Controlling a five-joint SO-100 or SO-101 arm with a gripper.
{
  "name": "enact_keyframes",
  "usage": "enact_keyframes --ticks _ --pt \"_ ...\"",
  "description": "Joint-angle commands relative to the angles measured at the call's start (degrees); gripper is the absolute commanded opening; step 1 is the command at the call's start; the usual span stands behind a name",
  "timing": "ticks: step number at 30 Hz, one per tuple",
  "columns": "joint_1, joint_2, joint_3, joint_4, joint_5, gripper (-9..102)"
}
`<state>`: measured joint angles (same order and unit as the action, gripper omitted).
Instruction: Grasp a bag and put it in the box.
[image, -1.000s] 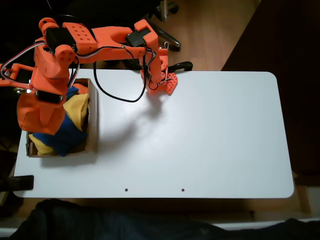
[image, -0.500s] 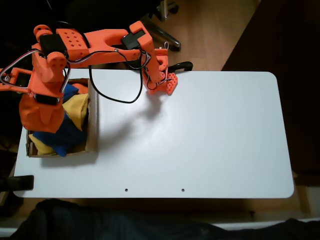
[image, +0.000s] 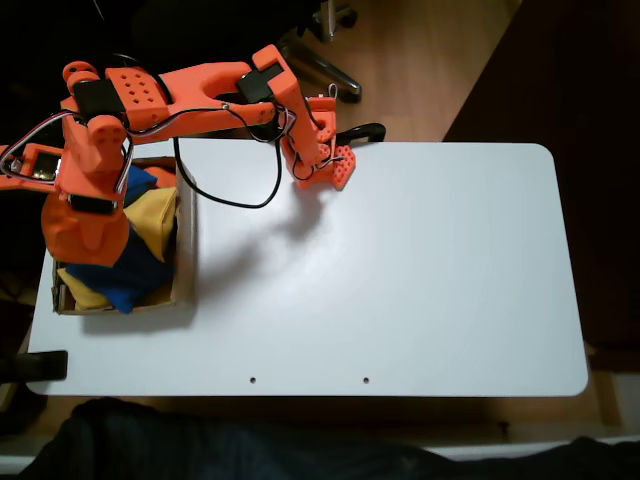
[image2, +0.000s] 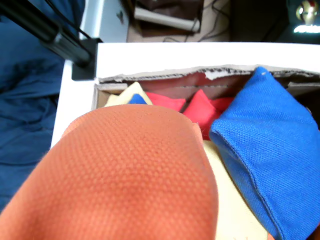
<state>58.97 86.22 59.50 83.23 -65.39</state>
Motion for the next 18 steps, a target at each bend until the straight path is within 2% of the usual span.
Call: enact_keyframes --ticks 1,10,18 --pt "0.9 1.2 -4.1 -1.8 -0.4 32" --pt "0.9 1.2 -4.1 -1.8 -0.2 51" --pt "0.6 1.8 -4.1 -1.7 0.9 53"
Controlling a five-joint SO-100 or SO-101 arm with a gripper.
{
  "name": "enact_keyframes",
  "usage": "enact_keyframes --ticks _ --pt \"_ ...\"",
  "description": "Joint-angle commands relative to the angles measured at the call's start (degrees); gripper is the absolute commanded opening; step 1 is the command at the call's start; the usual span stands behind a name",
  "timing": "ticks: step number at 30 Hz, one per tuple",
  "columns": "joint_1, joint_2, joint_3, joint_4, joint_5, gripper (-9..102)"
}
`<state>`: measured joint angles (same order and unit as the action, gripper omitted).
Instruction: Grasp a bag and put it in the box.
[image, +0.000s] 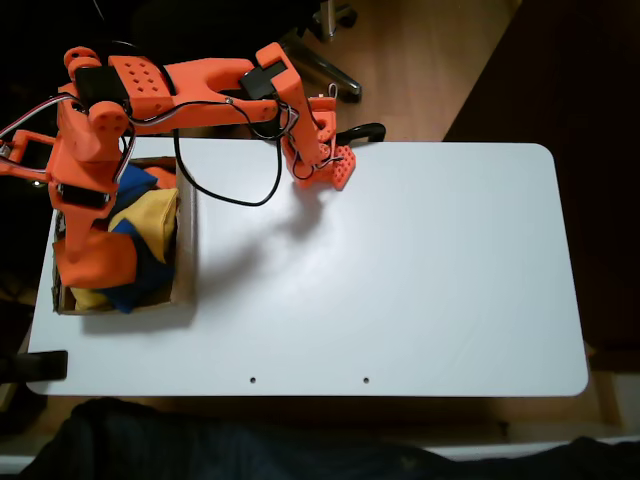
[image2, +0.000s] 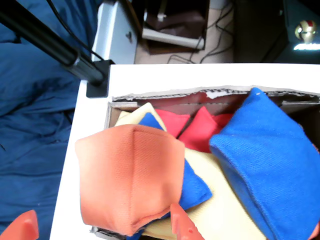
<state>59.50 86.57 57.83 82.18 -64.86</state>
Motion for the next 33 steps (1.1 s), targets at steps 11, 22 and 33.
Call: enact_keyframes --ticks 11,22,33 --pt "-2.7 4.8 -2.5 0.4 4.7 61" --pt "-9.9 12.4 -2.3 9.3 10.6 62" --pt "-18.6 19.1 -2.3 15.9 14.9 62"
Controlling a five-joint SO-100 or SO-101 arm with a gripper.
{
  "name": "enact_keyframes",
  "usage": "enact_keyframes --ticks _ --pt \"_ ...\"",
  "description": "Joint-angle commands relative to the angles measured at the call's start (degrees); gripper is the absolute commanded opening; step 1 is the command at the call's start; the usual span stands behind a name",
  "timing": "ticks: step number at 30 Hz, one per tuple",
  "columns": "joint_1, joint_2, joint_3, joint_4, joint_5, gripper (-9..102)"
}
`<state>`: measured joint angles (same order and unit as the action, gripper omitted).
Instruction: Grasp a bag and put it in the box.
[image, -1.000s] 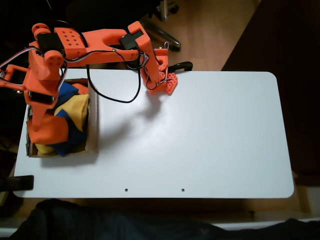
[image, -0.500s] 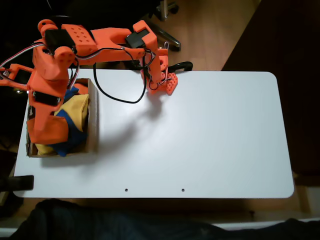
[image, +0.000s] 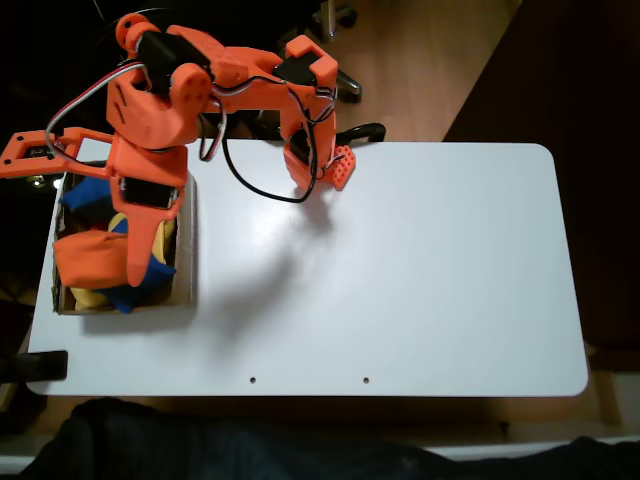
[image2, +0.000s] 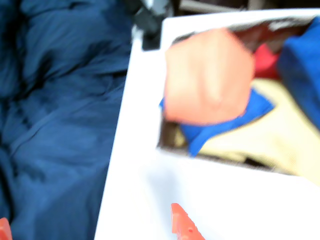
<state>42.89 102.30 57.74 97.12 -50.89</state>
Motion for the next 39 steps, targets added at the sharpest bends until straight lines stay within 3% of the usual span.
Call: enact_keyframes --ticks 1,11,25,39 --pt "-2.9 4.0 -2.2 1.6 1.4 62" --pt "-12.7 12.5 0.5 4.0 6.3 62" --pt "-31.2 24.7 16.5 3.8 14.3 61" --pt "-45.4 37.0 35.6 -3.5 24.3 46"
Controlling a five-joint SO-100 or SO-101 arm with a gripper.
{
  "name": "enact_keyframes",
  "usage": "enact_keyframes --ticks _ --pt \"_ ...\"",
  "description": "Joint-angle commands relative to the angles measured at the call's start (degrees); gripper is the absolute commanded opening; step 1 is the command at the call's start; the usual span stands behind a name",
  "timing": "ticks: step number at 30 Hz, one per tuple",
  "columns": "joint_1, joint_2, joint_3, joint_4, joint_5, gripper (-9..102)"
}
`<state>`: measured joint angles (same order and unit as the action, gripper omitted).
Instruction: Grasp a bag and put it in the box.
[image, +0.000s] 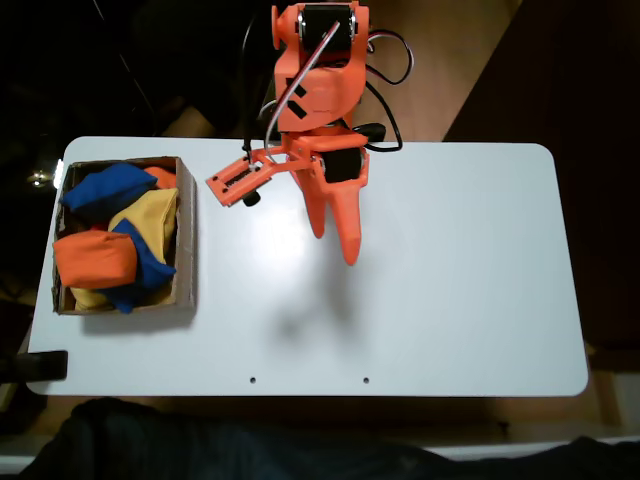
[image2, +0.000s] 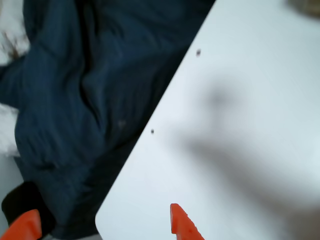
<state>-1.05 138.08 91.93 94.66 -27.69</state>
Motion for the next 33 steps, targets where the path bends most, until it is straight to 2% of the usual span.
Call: enact_keyframes --ticks 1,17,19,20,21,23,33 --pt "-1.9 1.4 2.4 -1.3 1.4 45" --pt "-7.4 8.4 20.0 -10.4 7.5 23" --pt "-7.0 10.2 22.5 -12.2 11.6 6" --pt "-6.2 11.7 24.1 -13.6 14.6 3" --pt "-5.0 13.5 25.9 -15.3 17.8 2" --pt "-5.4 16.3 28.8 -17.2 18.0 1" --pt "-9.8 18.0 34.6 -18.6 21.0 0"
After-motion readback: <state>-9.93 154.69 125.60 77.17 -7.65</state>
